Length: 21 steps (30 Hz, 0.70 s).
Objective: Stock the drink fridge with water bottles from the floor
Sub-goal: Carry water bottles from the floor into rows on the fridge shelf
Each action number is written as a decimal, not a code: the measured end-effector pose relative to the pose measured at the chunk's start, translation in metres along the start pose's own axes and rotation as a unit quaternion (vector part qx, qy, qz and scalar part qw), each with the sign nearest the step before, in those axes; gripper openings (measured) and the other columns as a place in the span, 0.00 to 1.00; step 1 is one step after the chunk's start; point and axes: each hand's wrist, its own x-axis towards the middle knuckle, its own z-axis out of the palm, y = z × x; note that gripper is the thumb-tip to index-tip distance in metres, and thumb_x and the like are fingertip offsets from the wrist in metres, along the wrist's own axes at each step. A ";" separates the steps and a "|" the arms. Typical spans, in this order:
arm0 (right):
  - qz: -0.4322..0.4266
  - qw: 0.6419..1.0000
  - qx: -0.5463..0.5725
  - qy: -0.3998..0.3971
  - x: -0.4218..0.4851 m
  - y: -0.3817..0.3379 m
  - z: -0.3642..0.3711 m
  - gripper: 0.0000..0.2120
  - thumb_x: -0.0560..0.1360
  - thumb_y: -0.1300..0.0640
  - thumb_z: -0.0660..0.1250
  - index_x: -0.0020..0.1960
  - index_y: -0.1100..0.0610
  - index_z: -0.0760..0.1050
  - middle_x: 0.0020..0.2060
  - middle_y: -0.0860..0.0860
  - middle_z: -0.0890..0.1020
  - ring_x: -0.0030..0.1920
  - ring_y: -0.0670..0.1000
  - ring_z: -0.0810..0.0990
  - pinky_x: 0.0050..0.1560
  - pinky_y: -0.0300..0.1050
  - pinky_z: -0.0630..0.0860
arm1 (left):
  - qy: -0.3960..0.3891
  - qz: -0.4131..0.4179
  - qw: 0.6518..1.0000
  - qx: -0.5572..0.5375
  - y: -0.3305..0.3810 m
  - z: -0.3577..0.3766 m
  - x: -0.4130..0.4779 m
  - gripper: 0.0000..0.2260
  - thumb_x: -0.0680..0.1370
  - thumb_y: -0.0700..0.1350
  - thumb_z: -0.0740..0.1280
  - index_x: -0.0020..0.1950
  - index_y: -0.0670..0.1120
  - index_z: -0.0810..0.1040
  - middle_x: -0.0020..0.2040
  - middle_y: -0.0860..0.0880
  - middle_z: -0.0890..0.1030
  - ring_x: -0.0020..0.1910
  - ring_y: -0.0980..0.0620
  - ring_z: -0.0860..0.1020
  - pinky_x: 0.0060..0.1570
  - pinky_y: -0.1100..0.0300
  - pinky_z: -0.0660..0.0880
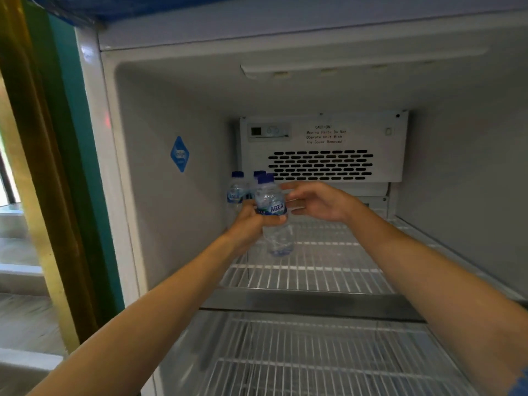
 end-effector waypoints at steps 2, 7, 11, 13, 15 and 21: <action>-0.014 0.999 -0.007 -0.035 -0.013 -0.002 0.005 0.26 0.69 0.59 0.68 0.66 0.59 0.72 0.59 0.56 0.79 0.59 0.55 0.77 0.66 0.53 0.69 | -0.018 -0.001 1.000 -0.010 -0.002 0.013 0.009 0.28 0.69 0.31 0.73 0.66 0.37 0.68 0.59 0.41 0.80 0.58 0.46 0.79 0.57 0.54 0.77; -0.028 0.999 -0.032 0.019 -0.020 0.008 0.008 0.19 0.71 0.68 0.70 0.61 0.59 0.75 0.59 0.58 0.80 0.64 0.59 0.76 0.69 0.58 0.69 | -0.031 -0.035 0.999 -0.012 -0.013 0.023 0.023 0.50 0.59 0.41 0.82 0.72 0.40 0.57 0.61 0.42 0.78 0.60 0.47 0.79 0.63 0.48 0.74; -0.029 0.998 -0.013 0.046 -0.015 0.008 0.005 0.19 0.71 0.69 0.70 0.60 0.59 0.74 0.55 0.56 0.81 0.60 0.56 0.78 0.65 0.52 0.73 | 0.014 -0.050 0.993 0.110 -0.002 0.021 0.006 0.42 0.68 0.40 0.77 0.72 0.45 0.52 0.62 0.42 0.76 0.60 0.47 0.76 0.65 0.52 0.71; -0.028 0.996 -0.017 0.079 -0.007 0.008 0.004 0.21 0.71 0.69 0.70 0.63 0.61 0.73 0.55 0.56 0.81 0.59 0.56 0.78 0.62 0.51 0.74 | -0.020 -0.060 0.974 0.219 0.000 0.015 -0.008 0.39 0.71 0.43 0.75 0.73 0.45 0.52 0.64 0.43 0.73 0.61 0.47 0.74 0.58 0.60 0.70; -0.031 0.993 0.003 0.115 0.005 0.009 0.003 0.25 0.71 0.70 0.70 0.66 0.63 0.70 0.57 0.57 0.80 0.60 0.56 0.77 0.63 0.51 0.74 | -0.077 -0.081 0.948 0.298 -0.001 0.008 -0.022 0.37 0.73 0.47 0.73 0.74 0.44 0.54 0.67 0.44 0.70 0.66 0.48 0.70 0.56 0.64 0.68; -0.050 0.976 0.074 0.200 0.044 0.012 -0.002 0.30 0.70 0.71 0.70 0.70 0.65 0.67 0.65 0.58 0.75 0.64 0.58 0.75 0.61 0.50 0.75 | -0.226 -0.109 0.874 0.416 -0.007 -0.003 -0.041 0.36 0.76 0.60 0.64 0.78 0.51 0.50 0.78 0.49 0.54 0.75 0.49 0.58 0.73 0.56 0.58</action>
